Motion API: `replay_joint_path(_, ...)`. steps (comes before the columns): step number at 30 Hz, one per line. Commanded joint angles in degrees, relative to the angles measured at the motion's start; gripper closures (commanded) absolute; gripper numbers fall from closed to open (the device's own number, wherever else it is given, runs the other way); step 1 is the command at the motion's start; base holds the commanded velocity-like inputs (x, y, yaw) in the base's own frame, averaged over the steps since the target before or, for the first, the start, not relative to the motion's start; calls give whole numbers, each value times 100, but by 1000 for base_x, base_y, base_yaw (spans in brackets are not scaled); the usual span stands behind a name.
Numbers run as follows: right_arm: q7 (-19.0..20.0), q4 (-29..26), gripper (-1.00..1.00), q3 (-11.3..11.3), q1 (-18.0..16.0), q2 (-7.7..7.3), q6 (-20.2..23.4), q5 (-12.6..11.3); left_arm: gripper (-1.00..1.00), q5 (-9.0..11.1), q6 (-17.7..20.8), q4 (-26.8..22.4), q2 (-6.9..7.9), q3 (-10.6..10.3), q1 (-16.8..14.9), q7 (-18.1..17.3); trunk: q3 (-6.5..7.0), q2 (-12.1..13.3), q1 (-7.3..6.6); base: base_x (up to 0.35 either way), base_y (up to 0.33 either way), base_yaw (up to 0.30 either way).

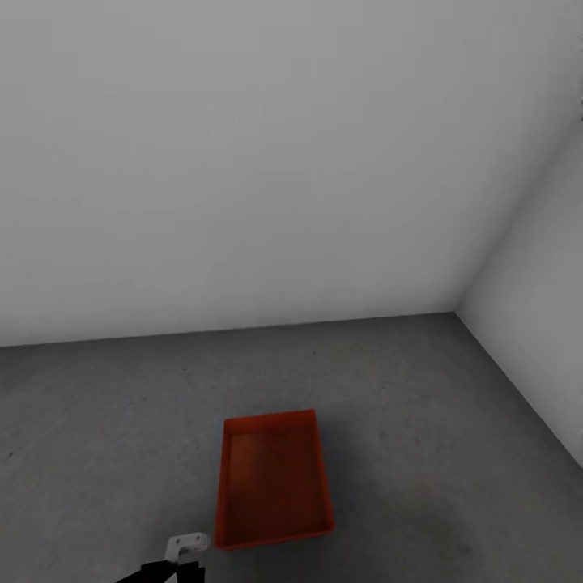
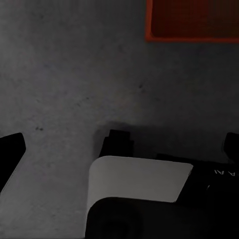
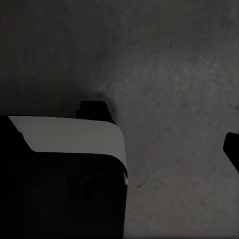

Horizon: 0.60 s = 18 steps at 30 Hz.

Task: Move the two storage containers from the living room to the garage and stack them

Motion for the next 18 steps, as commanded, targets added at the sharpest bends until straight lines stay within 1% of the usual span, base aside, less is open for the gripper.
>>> replay_joint_path(1, -3, 17, -100, 48, 20, 6, -60, -58, -100, 59, -12, -3, 26, -1, 38, 15, 5, -2, 0, 0, 0, -64)
replay_joint_path(4, -2, 17, -100, 48, 49, 7, -109, -60, -100, 65, -127, -3, 85, 1, 161, 12, 31, -2, 0, 0, 0, -64)
replay_joint_path(7, -1, 17, -100, 48, 60, 5, -116, -63, -100, 67, -252, -3, 168, -2, 365, 11, 42, -2, 0, 0, 0, -29)
replay_joint_path(10, 1, 17, -100, 48, 63, -7, -121, -65, -100, 69, -334, -3, 214, 1, 569, 9, 46, -2, 0, 0, 0, -10)
replay_joint_path(14, 1, 17, -100, 48, 64, -17, -106, -65, -100, 68, -501, -3, 237, -2, 720, 10, 47, -2, 0, 0, 0, -3)
replay_joint_path(18, -2, 17, -100, 48, 64, -32, -58, -65, -100, 41, -579, -7, 203, -10, 772, -18, 47, -2, 0, 0, 0, 0)
